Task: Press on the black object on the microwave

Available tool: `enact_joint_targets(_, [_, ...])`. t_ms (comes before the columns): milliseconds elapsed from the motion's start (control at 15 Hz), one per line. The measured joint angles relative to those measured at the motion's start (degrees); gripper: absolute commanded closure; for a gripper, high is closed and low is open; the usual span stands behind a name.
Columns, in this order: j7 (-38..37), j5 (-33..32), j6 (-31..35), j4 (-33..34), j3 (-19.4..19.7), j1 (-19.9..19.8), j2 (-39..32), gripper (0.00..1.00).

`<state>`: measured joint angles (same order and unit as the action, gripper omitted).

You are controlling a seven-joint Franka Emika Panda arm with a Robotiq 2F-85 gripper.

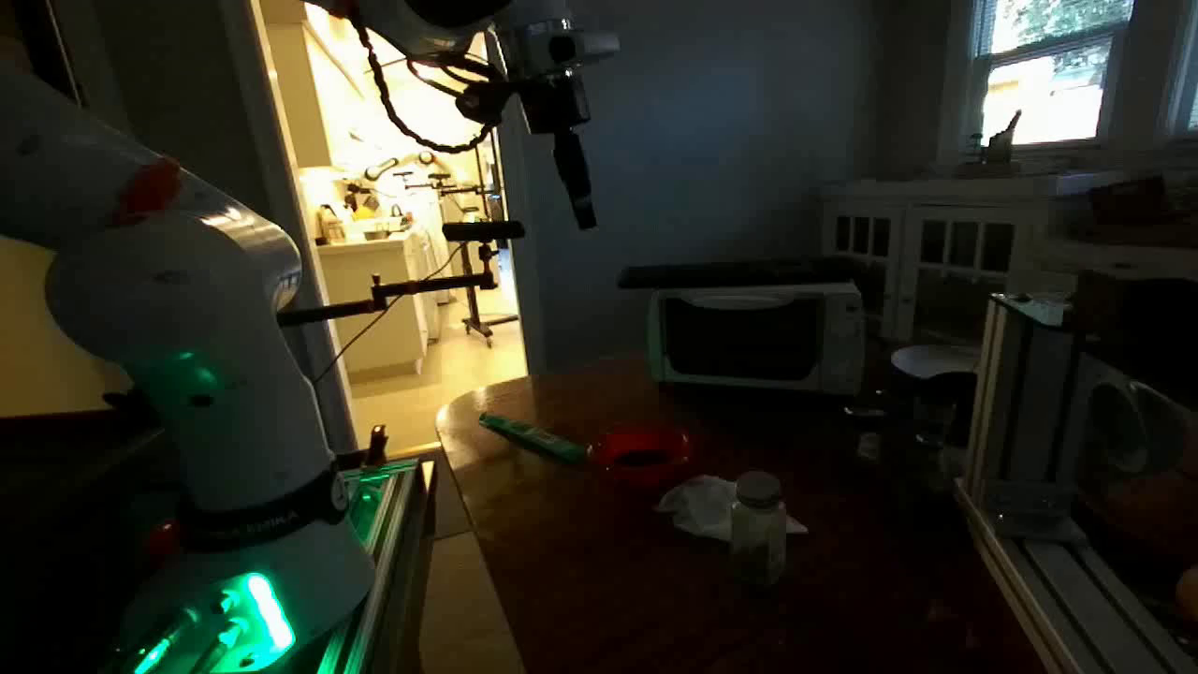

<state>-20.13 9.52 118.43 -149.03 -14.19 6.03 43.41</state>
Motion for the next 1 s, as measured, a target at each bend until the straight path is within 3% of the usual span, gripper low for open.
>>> enact_joint_targets(600, [0.11, 0.01, 0.94, 0.14, -0.01, 0.04, -0.35, 0.0])
enact_joint_targets(1000, [2.09, 0.83, 15.1, 2.95, -0.29, 1.67, -10.56, 0.0])
